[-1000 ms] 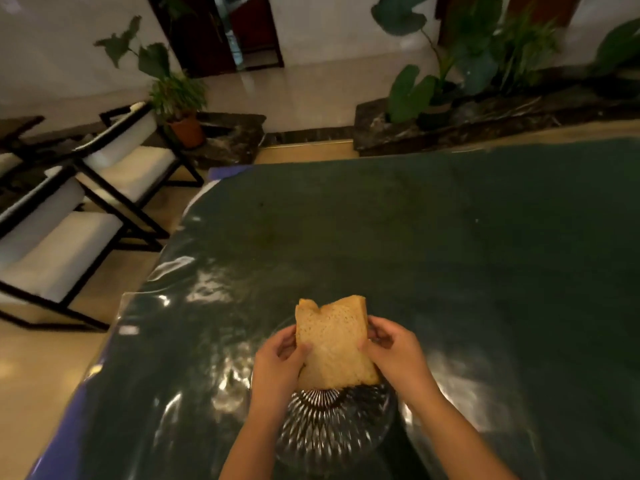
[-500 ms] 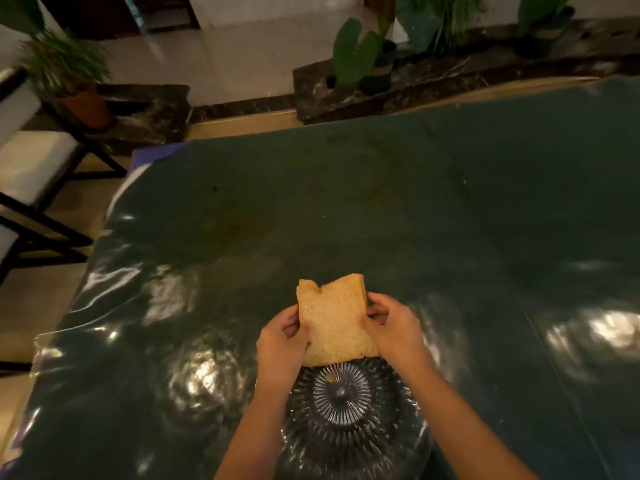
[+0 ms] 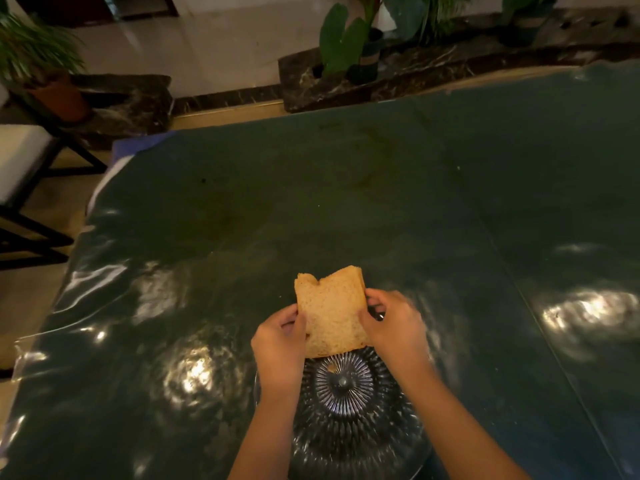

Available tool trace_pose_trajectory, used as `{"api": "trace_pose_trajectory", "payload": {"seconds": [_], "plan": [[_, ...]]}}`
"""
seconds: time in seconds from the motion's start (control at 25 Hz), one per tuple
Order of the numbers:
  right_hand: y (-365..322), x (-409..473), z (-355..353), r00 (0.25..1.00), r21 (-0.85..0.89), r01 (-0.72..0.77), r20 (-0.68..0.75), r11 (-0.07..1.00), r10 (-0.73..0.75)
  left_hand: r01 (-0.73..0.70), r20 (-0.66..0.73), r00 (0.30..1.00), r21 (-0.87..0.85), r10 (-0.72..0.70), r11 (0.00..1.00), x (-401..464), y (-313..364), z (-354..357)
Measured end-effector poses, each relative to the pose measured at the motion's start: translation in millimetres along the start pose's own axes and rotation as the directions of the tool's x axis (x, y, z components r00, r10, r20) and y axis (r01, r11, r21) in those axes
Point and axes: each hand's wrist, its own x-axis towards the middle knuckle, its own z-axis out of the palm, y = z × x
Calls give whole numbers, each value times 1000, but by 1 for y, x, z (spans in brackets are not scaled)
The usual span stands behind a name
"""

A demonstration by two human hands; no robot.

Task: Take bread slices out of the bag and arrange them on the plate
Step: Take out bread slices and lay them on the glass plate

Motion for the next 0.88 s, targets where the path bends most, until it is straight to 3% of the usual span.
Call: {"api": "trace_pose_trajectory", "payload": {"seconds": [0.28,0.6,0.88], "plan": [[-8,2,11,987,150,-159,-7,976,162,-4,-34,999,-21,3,1000,-2,8,3],[-10,-24,-10,987,342,-129,-51,931,155,-13,32,999,-133,17,991,-18,8,-18],[12,-41,-5,979,274,-198,16,941,201,23,49,999,-35,-22,999,-31,-15,-10]]}}
